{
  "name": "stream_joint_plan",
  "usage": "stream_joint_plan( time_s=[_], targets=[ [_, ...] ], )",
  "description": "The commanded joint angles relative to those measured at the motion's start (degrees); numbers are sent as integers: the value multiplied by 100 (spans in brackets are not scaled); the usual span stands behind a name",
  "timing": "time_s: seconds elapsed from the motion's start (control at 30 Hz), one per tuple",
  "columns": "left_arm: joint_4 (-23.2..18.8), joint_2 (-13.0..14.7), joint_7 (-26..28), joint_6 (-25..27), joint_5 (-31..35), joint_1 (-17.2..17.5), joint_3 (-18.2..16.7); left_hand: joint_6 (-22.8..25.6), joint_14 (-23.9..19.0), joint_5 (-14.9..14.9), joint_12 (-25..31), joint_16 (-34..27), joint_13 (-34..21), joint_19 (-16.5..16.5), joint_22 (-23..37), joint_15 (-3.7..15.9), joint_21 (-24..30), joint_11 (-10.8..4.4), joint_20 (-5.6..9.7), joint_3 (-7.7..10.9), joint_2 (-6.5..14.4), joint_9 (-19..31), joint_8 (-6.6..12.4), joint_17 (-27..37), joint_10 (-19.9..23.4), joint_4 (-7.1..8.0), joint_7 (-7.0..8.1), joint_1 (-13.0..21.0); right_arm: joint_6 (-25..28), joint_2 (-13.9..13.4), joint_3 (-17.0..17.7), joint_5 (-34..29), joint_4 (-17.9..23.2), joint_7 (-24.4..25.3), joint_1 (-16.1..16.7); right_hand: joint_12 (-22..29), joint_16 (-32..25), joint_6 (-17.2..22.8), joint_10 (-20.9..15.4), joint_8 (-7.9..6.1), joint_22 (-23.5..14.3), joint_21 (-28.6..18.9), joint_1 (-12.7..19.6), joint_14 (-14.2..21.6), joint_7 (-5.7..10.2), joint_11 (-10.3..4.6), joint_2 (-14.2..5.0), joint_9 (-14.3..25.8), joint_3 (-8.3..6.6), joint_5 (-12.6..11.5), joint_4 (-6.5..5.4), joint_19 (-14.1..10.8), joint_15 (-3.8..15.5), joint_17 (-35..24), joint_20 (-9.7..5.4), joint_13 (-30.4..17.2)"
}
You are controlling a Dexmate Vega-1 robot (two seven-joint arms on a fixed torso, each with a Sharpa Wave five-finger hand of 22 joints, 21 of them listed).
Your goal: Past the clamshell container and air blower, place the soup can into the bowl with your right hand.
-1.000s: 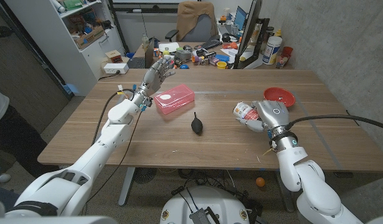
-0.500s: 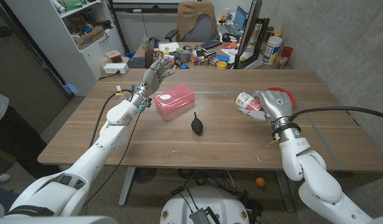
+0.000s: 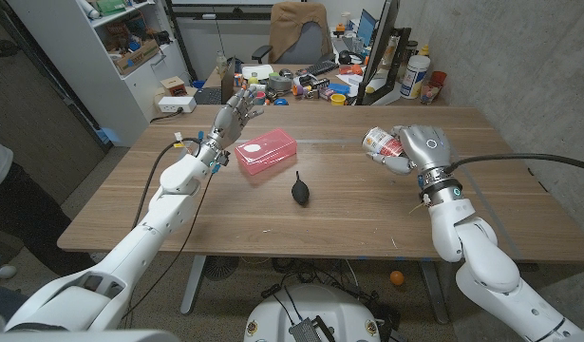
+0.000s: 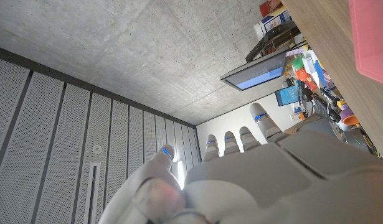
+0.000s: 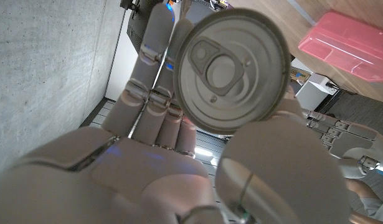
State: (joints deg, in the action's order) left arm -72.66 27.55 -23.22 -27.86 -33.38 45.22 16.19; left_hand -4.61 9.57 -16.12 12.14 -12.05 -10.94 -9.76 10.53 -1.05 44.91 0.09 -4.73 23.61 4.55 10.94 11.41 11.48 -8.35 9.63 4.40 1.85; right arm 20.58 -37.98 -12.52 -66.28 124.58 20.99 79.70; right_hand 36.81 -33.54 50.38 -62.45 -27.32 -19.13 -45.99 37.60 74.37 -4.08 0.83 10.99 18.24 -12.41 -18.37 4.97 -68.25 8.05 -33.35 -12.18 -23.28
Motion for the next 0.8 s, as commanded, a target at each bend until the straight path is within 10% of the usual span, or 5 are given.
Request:
stream_joint_plan(
  time_s=[0.03,0.8],
  targets=[
    [-287,118,122,-17,-7,200,-21,-46,47,-25,-13,15,-10,-781,15,3,-9,19,-45,-26,97,9,2,-4,-20,-8,12,-9,-24,-15,-17,181,-280,65,-449,-15,-54,624,-430,-7,3,-55,2032,512,592,-389,-1968,21,21,23,11,-64,467,-36,-42,-34],
    [-467,237,195,-89,-53,385,-50,-41,49,-33,-15,18,-10,-778,16,-6,-42,6,-54,-58,98,8,0,-5,-22,-9,16,-8,373,-89,-322,387,-985,-424,-1535,-52,-68,645,-449,4,59,-108,2068,509,582,-376,-1972,43,47,75,-7,-51,466,-45,-42,-60]
  ],
)
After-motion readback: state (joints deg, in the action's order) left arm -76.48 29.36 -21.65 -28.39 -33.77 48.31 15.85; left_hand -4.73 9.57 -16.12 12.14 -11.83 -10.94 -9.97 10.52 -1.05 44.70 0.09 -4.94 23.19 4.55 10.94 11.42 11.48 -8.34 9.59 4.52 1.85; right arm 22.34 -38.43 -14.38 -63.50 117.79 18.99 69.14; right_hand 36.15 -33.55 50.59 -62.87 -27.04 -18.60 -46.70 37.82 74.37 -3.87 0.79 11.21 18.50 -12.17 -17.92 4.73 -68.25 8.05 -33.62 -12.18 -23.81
